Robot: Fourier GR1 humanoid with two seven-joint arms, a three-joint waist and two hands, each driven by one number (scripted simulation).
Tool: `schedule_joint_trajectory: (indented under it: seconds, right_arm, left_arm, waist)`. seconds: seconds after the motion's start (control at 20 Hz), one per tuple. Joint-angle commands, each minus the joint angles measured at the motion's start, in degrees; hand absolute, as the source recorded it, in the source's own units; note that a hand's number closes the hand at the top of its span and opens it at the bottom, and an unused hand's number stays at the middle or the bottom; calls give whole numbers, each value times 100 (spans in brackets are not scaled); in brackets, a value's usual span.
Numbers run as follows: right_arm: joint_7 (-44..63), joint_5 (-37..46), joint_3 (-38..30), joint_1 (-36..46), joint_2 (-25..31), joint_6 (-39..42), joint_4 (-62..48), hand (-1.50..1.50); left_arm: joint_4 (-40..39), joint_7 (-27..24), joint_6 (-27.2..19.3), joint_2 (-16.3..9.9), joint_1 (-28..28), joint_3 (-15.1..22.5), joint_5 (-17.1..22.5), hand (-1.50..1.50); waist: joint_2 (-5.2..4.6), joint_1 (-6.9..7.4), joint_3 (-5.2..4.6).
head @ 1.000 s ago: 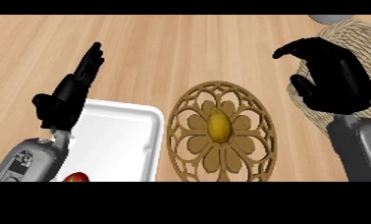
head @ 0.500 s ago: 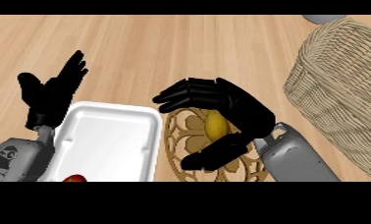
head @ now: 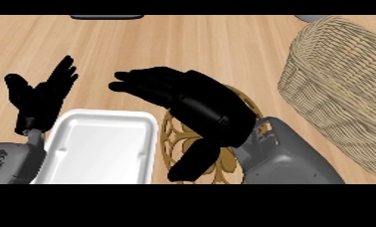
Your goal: Pick the lemon from the placemat and place it in the basket
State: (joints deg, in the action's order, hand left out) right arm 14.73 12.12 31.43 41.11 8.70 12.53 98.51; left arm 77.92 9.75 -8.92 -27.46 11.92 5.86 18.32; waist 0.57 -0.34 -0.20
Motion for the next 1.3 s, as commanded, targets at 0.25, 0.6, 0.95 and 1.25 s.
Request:
schedule_joint_trajectory:
  seconds: [0.25, 0.6, 0.95, 1.25]
  right_arm:
    - [2574, 88, -1027, 2061, 919, 1541, -351, -150]
    - [3152, -1734, -1586, 2340, 1380, 3465, -864, -150]
    - [3260, -2985, -2242, 1597, 1861, 3814, -430, -150]
    - [2603, -2824, -2892, 583, 2093, 3595, 406, -150]
  left_arm:
    - [146, 157, 40, -13, 75, -43, -3, 0]
    - [43, -75, 37, 149, -8, -85, -116, 0]
    - [329, 173, 84, 136, -154, -184, -177, 0]
    - [164, 59, 206, 240, -170, -280, -319, 0]
  waist:
    - [-6, 28, 9]
    - [-27, 18, 15]
    - [-27, 7, 21]
    - [-40, 8, 23]
